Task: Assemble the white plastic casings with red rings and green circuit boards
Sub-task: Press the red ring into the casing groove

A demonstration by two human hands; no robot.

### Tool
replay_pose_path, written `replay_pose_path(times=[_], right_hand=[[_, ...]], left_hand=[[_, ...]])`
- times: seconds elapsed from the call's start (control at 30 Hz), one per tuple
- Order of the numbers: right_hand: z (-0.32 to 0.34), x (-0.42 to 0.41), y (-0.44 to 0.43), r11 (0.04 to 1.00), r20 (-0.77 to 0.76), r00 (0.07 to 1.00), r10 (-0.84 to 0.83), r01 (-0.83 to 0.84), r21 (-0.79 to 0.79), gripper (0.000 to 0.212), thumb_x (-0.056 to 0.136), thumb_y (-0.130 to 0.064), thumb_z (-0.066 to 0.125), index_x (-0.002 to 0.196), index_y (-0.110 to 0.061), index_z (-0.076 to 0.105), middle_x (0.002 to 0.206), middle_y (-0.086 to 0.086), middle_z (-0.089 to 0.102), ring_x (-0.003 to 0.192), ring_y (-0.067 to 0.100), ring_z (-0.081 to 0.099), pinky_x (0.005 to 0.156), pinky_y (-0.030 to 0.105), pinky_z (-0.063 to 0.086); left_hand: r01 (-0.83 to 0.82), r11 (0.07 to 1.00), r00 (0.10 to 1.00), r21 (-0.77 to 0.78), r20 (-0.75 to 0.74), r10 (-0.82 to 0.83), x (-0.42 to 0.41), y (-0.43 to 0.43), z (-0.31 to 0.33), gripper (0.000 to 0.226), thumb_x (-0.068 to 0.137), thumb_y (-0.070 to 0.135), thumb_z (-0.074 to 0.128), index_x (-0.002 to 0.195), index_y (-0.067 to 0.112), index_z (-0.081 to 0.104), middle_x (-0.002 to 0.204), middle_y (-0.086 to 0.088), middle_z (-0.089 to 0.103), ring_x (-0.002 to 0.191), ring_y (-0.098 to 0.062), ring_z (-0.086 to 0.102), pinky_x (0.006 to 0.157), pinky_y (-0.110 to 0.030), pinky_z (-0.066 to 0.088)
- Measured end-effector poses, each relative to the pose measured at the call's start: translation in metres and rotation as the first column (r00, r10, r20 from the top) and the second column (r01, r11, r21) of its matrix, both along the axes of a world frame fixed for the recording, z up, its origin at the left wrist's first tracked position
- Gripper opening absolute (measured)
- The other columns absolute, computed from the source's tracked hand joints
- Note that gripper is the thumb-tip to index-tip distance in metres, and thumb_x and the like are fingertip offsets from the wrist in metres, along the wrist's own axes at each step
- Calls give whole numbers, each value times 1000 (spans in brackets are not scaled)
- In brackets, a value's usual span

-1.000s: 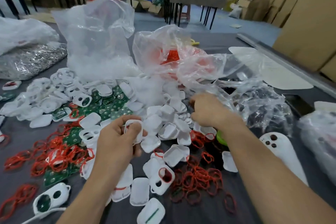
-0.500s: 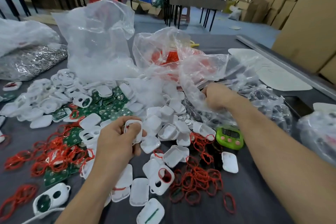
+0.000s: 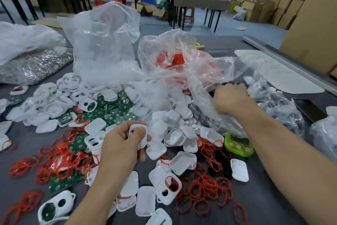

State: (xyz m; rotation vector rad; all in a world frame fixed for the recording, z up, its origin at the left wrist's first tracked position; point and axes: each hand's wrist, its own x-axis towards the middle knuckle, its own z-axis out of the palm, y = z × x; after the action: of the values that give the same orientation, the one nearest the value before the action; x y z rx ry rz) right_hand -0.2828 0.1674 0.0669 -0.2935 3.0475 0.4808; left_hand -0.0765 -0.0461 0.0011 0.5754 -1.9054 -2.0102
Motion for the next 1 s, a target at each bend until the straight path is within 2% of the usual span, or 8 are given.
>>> replay_pose_path(times=[0.17,0.3,0.5,0.6,0.7,0.73,0.8,1.0], right_hand=[[-8,-8,-3,973,165,976,143,-108,-202,23,86,11,52,99,-6,60,93,9,56,82,26,54,77,34,47],[-8,-7,4,967,5,997,81,-77,-243,30,89,7,54,69,-13,45,72,4,50,62,19,49,68,34,45],[7,9,7,911,-173,984,-28,-47,-410,11,91,-14,67,87,-16,76,85,5,73,79,27,66,86,42,57],[18,36,1,591,-352,913,-204,-172,-788,11,93,-19,71,86,-21,80,74,-5,74,63,14,65,62,25,55],[12,84,-31,-81,-82,996,-41,-86,-993,22,93,-8,71,77,-24,73,63,-1,72,45,8,58,45,19,47],[5,99,-44,-218,10,997,77,27,-976,23,93,-4,69,77,-20,72,64,4,72,43,12,56,42,21,45],[-13,122,-64,-290,109,972,210,168,-942,24,93,0,68,75,-15,71,63,11,71,41,17,53,41,21,42],[-43,140,-82,-334,250,932,262,330,-883,23,91,3,70,72,-9,71,62,15,68,42,19,53,43,22,43]], left_hand=[[-2,1000,1000,1,1,2,1,-2,-1,17,100,16,64,88,23,73,79,-7,76,38,-19,48,42,-26,39],[7,1000,1000,-20,7,-7,1,-2,-3,21,100,17,63,85,28,73,80,-6,77,38,-18,49,43,-27,38],[17,1000,1000,-2,15,-17,-1,0,-6,23,99,16,63,85,30,73,79,-6,76,39,-18,50,40,-25,40],[37,999,999,-22,16,-37,-1,2,-6,25,98,15,63,85,33,74,82,-5,77,42,-18,54,41,-27,40],[94,995,996,-31,-5,-94,0,7,-5,30,95,5,63,86,31,74,84,-6,76,49,-22,61,43,-29,44],[109,994,994,-20,-11,-110,0,8,-5,32,94,2,63,87,31,75,85,-7,76,52,-24,63,45,-29,46],[135,990,991,31,-23,-134,0,10,-4,36,94,-3,61,91,29,76,85,-8,75,60,-27,69,49,-29,51],[237,960,971,150,-70,-229,3,8,0,38,100,-3,52,106,25,77,88,-10,75,72,-25,71,65,-33,62]])
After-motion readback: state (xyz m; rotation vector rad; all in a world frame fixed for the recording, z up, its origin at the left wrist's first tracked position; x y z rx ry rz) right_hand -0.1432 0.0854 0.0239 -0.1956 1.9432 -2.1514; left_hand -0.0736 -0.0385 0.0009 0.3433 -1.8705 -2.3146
